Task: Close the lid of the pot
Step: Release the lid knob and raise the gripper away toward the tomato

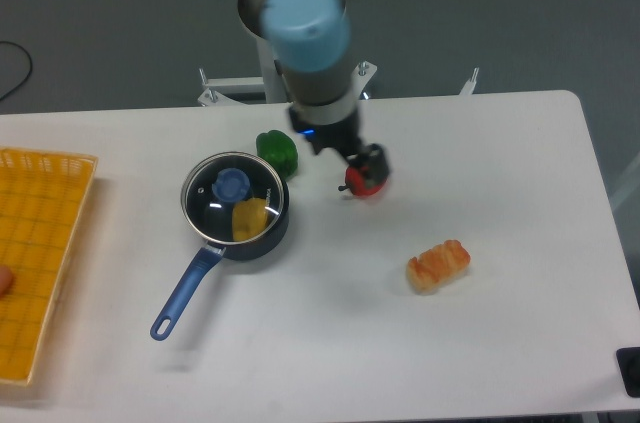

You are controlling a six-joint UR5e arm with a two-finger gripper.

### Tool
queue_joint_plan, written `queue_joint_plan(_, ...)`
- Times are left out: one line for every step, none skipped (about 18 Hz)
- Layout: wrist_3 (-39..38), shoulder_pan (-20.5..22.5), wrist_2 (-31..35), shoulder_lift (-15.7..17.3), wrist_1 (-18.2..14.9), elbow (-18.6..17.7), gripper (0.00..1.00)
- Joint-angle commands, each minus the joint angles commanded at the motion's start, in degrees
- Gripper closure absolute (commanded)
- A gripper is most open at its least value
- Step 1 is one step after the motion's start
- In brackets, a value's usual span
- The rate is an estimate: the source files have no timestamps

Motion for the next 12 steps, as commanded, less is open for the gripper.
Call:
queue_joint_plan(1.31, 1.50, -0.70, -0.09, 0.09, 0.00, 0.00)
queue_joint_plan(4.29, 3.69, -0.89, -0.09, 0.09, 0.00, 0.00)
queue_joint_plan(6.58, 5.19, -0.89, -0.18, 0.17, 0.00, 0.00)
queue_joint_plan(9.04, 6.51, -0.89, -0.26, 0.18, 0.00, 0.00)
queue_joint_plan(12.02, 8.17, -0.80, -0.35, 0.26, 0.09, 0.00)
queue_joint_plan(15.10, 9.76, -0.80, -0.35, 0.26, 0.09, 0.00)
queue_joint_plan(17.48, 10.73, -0.89, -0.35, 0.26, 0.09, 0.00)
queue_joint_plan(18.80, 11.52, -0.89, -0.35, 0.26, 0.09, 0.00)
queue_joint_plan(19.51, 12.57, -0.97, -0.44, 0.26, 0.17, 0.00)
queue_joint_plan(20.30, 13.19, -1.32, -0.44, 0.26, 0.26, 0.00)
queue_joint_plan(21.09, 13.72, -2.20, -0.44, 0.26, 0.35, 0.00)
queue_joint_plan(21.45, 14.16, -2.90, -0.35, 0.26, 0.35, 0.00)
